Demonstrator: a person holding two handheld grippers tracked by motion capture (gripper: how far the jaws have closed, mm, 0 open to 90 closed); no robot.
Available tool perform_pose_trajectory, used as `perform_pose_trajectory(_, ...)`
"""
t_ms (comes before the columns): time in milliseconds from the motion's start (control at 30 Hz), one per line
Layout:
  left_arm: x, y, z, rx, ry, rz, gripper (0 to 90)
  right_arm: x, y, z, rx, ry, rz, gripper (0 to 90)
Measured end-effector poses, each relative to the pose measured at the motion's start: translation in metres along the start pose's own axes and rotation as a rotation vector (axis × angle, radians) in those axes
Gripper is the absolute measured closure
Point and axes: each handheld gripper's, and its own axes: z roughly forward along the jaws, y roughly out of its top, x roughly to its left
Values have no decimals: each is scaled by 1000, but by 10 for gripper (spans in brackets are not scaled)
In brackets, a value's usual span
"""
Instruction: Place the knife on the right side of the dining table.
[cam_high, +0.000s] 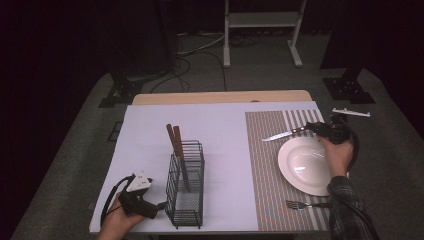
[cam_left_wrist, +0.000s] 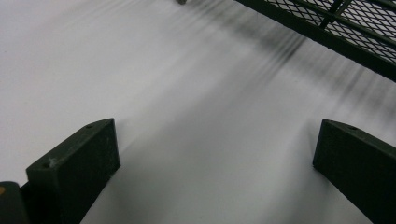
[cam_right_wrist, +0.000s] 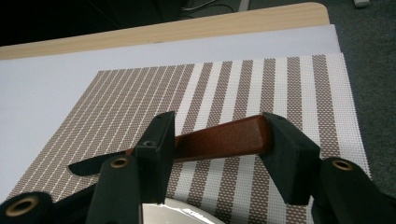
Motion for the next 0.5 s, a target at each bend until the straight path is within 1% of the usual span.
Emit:
perform_pose_trajectory(167, 0, 0, 0, 0, 0, 0, 0, -2, -1, 2, 26, -11, 14, 427)
perform_pose_trajectory(267, 0, 0, 0, 0, 0, 0, 0, -4, -1, 3, 30, -11, 19, 420)
perform_pose_trajectory(400, 0, 0, 0, 0, 0, 0, 0, -6, -3, 7, 63, -17, 36, 408)
perform_pose_trajectory(500, 0, 0, 0, 0, 0, 0, 0, -7, -5, 9, 75, -22, 42, 405)
